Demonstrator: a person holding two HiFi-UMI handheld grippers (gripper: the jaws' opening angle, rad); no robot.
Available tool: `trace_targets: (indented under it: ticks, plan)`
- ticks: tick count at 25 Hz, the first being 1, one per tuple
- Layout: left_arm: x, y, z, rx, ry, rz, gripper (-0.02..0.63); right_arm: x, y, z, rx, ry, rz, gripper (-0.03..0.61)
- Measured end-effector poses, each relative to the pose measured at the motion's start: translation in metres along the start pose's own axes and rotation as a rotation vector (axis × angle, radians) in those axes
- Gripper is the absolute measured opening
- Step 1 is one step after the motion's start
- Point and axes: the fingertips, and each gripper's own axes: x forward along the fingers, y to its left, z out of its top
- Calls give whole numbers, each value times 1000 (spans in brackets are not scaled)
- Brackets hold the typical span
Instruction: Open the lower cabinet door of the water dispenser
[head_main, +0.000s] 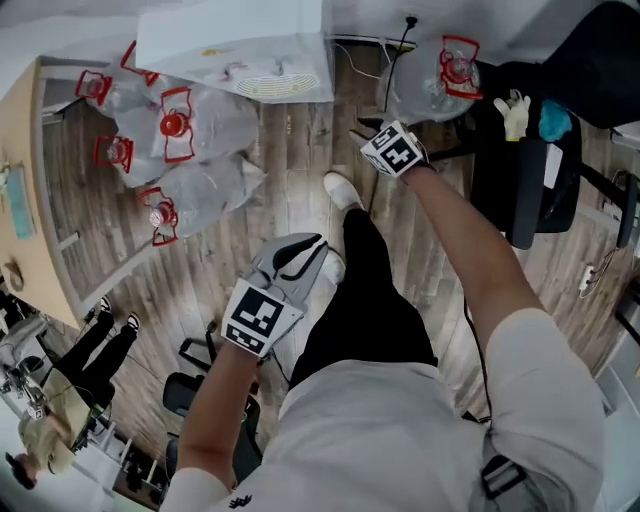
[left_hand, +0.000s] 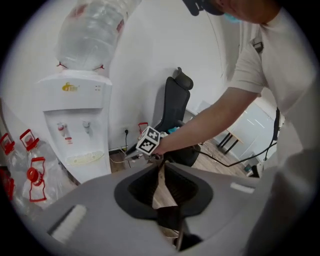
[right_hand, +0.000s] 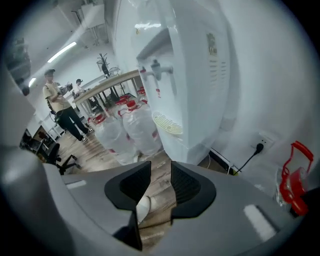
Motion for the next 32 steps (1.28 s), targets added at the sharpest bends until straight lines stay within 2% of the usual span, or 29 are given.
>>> trace_targets:
  ticks: [6,11,14,17,22,32]
  plan:
    - [62,42,13,39,-25,-38,58,84,-57,-14,-53,42,-9,109]
    - [96,62,-4,21,-40,-63,58,133,-88,-21,-93,52,-9,135]
    - [108,70,-17,5,-47,-60,58,155,-98,-11,-139,41,3,150]
    - [112,78,-26,-12,-53,-48,60,174,-105,0,-188,40,7,164]
    - [107,88,-28,-48,-85,-40,58,193,-109,7,-207,54,-21,164]
    - [86,96,-42,-111,-101,-6,58,197,-108,10,-152,65,-97,163]
